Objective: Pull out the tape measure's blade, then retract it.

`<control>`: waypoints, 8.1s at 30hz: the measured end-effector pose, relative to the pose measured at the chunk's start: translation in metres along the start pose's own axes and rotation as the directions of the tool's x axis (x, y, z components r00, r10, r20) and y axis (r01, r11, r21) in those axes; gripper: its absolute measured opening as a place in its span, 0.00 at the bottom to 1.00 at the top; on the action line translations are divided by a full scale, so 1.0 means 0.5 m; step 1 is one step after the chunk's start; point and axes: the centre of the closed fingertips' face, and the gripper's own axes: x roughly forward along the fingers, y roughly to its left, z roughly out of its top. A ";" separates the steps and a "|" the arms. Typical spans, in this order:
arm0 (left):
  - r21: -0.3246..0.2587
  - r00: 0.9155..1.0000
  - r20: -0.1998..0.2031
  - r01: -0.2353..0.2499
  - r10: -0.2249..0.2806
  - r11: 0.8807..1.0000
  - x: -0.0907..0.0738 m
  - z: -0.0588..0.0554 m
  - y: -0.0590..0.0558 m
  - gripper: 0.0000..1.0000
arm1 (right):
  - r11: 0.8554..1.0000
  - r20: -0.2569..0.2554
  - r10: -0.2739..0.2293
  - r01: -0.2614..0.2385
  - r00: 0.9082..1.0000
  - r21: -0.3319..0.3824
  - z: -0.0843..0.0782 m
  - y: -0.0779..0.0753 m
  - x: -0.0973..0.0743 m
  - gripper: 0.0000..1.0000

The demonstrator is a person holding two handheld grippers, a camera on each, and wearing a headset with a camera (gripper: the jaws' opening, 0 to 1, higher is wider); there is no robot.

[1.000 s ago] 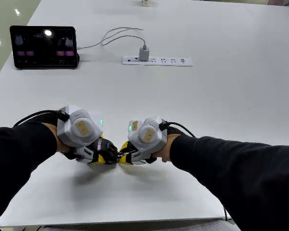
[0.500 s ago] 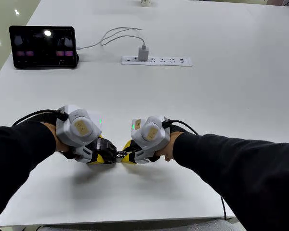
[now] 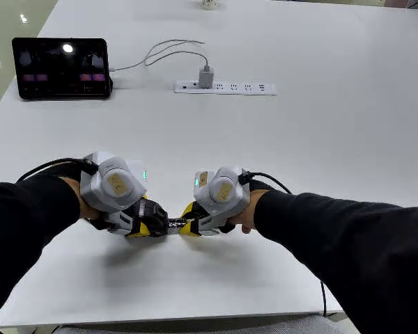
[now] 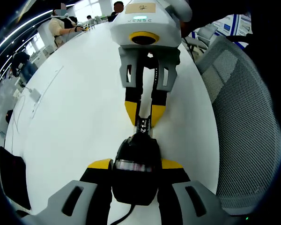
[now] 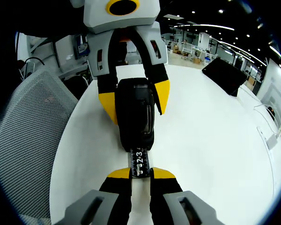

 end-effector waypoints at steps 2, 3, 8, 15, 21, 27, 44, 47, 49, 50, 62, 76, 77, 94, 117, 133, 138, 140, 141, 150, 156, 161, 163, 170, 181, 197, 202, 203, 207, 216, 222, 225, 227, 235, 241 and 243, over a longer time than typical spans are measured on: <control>0.001 1.000 0.000 0.000 0.000 1.000 0.000 0.000 0.000 0.31 | 1.000 0.000 0.000 0.000 1.000 0.001 -0.002 0.000 -0.002 0.11; 0.001 1.000 0.001 0.001 -0.001 1.000 0.000 0.000 0.000 0.31 | 1.000 -0.001 -0.001 0.001 1.000 0.002 -0.003 0.000 -0.003 0.11; 0.002 1.000 0.001 0.001 -0.001 1.000 0.001 0.000 0.000 0.31 | 1.000 -0.004 0.000 0.000 1.000 0.002 -0.009 -0.001 -0.007 0.11; 0.003 1.000 0.001 0.001 -0.001 1.000 0.003 0.001 0.000 0.31 | 1.000 -0.004 0.001 -0.001 1.000 0.003 -0.017 0.000 -0.013 0.11; 0.004 1.000 0.001 -0.001 0.000 1.000 0.002 0.001 0.000 0.31 | 1.000 0.003 0.000 0.000 1.000 0.009 -0.020 -0.001 -0.016 0.11; 0.004 1.000 0.001 -0.001 0.001 1.000 0.002 0.001 0.000 0.31 | 1.000 0.004 -0.001 0.001 1.000 0.014 -0.028 -0.002 -0.022 0.11; 0.002 1.000 0.006 -0.004 0.004 1.000 -0.001 0.000 -0.001 0.31 | 1.000 0.002 -0.003 0.003 1.000 0.010 -0.031 -0.001 -0.026 0.10; 0.003 1.000 0.006 -0.004 0.004 1.000 -0.001 0.001 -0.001 0.31 | 1.000 0.000 -0.003 0.003 1.000 0.012 -0.036 -0.002 -0.030 0.10; 0.003 1.000 0.006 -0.004 0.004 1.000 -0.001 0.001 -0.001 0.31 | 1.000 -0.001 -0.003 0.003 1.000 0.012 -0.038 -0.002 -0.032 0.10; 0.003 1.000 0.006 -0.004 0.004 1.000 -0.002 0.001 -0.001 0.31 | 1.000 -0.001 -0.003 0.003 1.000 0.011 -0.039 -0.001 -0.034 0.10; 0.005 1.000 0.006 -0.006 0.006 1.000 0.000 -0.001 0.002 0.31 | 1.000 -0.010 -0.009 0.009 1.000 0.020 -0.059 -0.004 -0.052 0.10; 0.014 1.000 -0.001 -0.001 0.001 1.000 0.001 0.000 -0.001 0.32 | 0.999 -0.021 -0.015 0.016 1.000 0.028 -0.078 -0.012 -0.071 0.10; 0.014 1.000 -0.001 -0.001 0.001 1.000 0.001 0.000 -0.001 0.32 | 0.999 -0.022 -0.016 0.016 1.000 0.029 -0.080 -0.012 -0.072 0.10; 0.019 1.000 0.002 -0.002 0.002 1.000 -0.001 0.000 -0.001 0.32 | 0.999 -0.027 -0.023 0.024 0.999 0.044 -0.097 -0.014 -0.081 0.10; 0.026 1.000 0.004 -0.003 0.003 1.000 -0.002 0.002 -0.004 0.32 | 0.998 -0.039 -0.026 0.028 0.999 0.054 -0.122 -0.010 -0.103 0.10; 0.022 1.000 0.006 -0.004 0.004 1.000 -0.002 0.002 -0.004 0.32 | 0.998 -0.049 -0.025 0.027 0.999 0.055 -0.142 -0.013 -0.120 0.10; 0.023 1.000 0.005 -0.004 0.004 1.000 -0.003 0.002 -0.004 0.32 | 0.998 -0.054 -0.025 0.029 0.998 0.059 -0.150 -0.014 -0.126 0.10; 0.022 1.000 0.005 -0.004 0.004 1.000 -0.003 0.002 -0.004 0.32 | 0.998 -0.052 -0.026 0.029 0.998 0.060 -0.151 -0.015 -0.127 0.10; 0.022 1.000 0.005 -0.005 0.005 1.000 -0.003 0.002 -0.004 0.32 | 0.997 -0.054 -0.026 0.030 0.998 0.065 -0.153 -0.014 -0.128 0.10; 0.025 1.000 0.004 -0.005 0.005 1.000 -0.003 0.000 -0.003 0.32 | 0.997 -0.053 -0.027 0.031 0.998 0.077 -0.164 -0.012 -0.142 0.10; 0.025 1.000 0.004 -0.005 0.004 1.000 -0.001 -0.001 -0.001 0.32 | 0.997 -0.058 -0.030 0.034 0.998 0.075 -0.175 -0.014 -0.155 0.10; 0.025 1.000 0.004 -0.005 0.005 1.000 0.000 -0.001 -0.001 0.32 | 0.996 -0.063 -0.033 0.037 0.997 0.076 -0.185 -0.016 -0.164 0.10; 0.025 1.000 0.003 -0.005 0.005 1.000 0.001 -0.001 0.000 0.32 | 0.996 -0.064 -0.034 0.039 0.997 0.077 -0.188 -0.016 -0.166 0.10; 0.024 1.000 0.003 -0.006 0.006 1.000 0.004 -0.003 0.003 0.31 | 0.995 -0.067 -0.038 0.043 0.997 0.085 -0.200 -0.019 -0.177 0.10; 0.022 1.000 0.001 -0.005 0.005 1.000 0.004 -0.005 0.002 0.32 | 0.993 -0.070 -0.054 0.061 0.996 0.104 -0.224 -0.022 -0.195 0.10; 0.020 1.000 -0.002 -0.008 0.008 1.000 -0.001 -0.003 -0.004 0.31 | 0.995 -0.090 -0.047 0.055 0.995 0.083 -0.242 -0.020 -0.212 0.10; 0.019 1.000 -0.002 -0.009 0.009 1.000 -0.002 -0.002 -0.005 0.31 | 0.995 -0.089 -0.048 0.056 0.995 0.084 -0.247 -0.021 -0.213 0.10; 0.020 1.000 -0.002 -0.010 0.010 1.000 -0.002 -0.002 -0.005 0.31 | 0.995 -0.090 -0.048 0.056 0.995 0.085 -0.248 -0.021 -0.214 0.10; 0.019 1.000 -0.003 -0.011 0.011 1.000 -0.003 -0.002 -0.006 0.31 | 0.995 -0.089 -0.048 0.056 0.995 0.085 -0.252 -0.021 -0.218 0.10; 0.018 1.000 -0.005 -0.010 0.010 1.000 -0.003 -0.001 -0.006 0.32 | 0.994 -0.092 -0.050 0.059 0.995 0.097 -0.262 -0.019 -0.224 0.10; 0.020 1.000 -0.004 -0.008 0.008 1.000 -0.003 -0.001 -0.006 0.31 | 0.993 -0.092 -0.048 0.057 0.995 0.104 -0.266 -0.018 -0.229 0.10; 0.019 1.000 -0.005 -0.008 0.008 1.000 -0.003 -0.001 -0.006 0.31 | 0.992 -0.094 -0.048 0.058 0.994 0.109 -0.270 -0.017 -0.233 0.10; 0.020 1.000 -0.006 -0.008 0.008 1.000 -0.003 -0.002 -0.005 0.31 | 0.992 -0.095 -0.049 0.060 0.994 0.113 -0.272 -0.016 -0.235 0.10; 0.022 1.000 -0.006 -0.009 0.009 1.000 -0.001 -0.003 -0.003 0.31 | 0.991 -0.097 -0.050 0.061 0.994 0.117 -0.280 -0.017 -0.241 0.10; 0.019 1.000 -0.005 -0.011 0.011 1.000 0.000 -0.002 -0.004 0.31 | 0.991 -0.103 -0.052 0.063 0.993 0.115 -0.286 -0.020 -0.244 0.10; 0.017 1.000 -0.005 -0.011 0.011 1.000 0.000 -0.002 -0.004 0.31 | 0.991 -0.105 -0.051 0.063 0.993 0.117 -0.288 -0.020 -0.245 0.10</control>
